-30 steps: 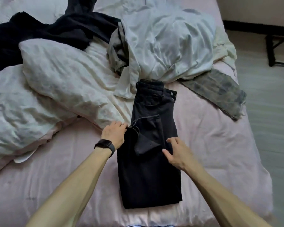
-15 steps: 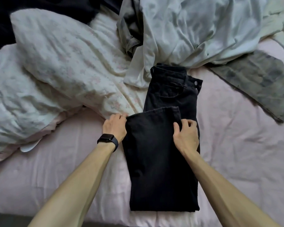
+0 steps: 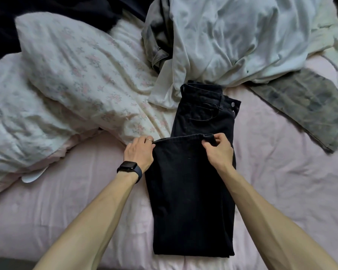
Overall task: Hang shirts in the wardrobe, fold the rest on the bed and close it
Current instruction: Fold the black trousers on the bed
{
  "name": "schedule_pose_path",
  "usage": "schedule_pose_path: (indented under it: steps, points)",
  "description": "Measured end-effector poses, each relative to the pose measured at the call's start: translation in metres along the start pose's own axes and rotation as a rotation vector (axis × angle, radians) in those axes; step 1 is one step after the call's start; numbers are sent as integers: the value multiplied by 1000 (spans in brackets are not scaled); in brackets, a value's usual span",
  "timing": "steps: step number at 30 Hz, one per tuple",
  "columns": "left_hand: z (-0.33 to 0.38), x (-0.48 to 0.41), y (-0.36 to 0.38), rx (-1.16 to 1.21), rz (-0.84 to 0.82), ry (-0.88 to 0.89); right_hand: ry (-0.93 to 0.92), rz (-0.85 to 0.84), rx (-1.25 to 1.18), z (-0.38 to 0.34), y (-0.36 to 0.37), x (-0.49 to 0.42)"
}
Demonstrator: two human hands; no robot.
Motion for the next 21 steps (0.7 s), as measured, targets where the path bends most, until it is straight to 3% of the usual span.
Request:
schedule_pose_path:
  steps: [4,8,14,18,21]
  points:
    - [29,-2,-34,176,83,121,-52,182,-163,4,-45,18]
    - [77,-41,-83,367,117,236,-56,259,-313,-9,-86,5]
    - [116,-129,-134,239,198,297,-102,306,-276,-42,-111,-72]
    - [122,-168,-123,146,149,241,-40,238,-190,-39,-101,-118]
    - [127,-170,-109,82,213,195,32,169,-166,-27,-93,-131]
Point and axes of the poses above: each hand's wrist, its own x-axis away from the middle knuckle, its own y-axis out of the palm, z = x × y, the point moved 7 cm from there along -x, towards the middle knuckle, and after that the axes turned 9 degrees about -z, right-handed, at the moved point
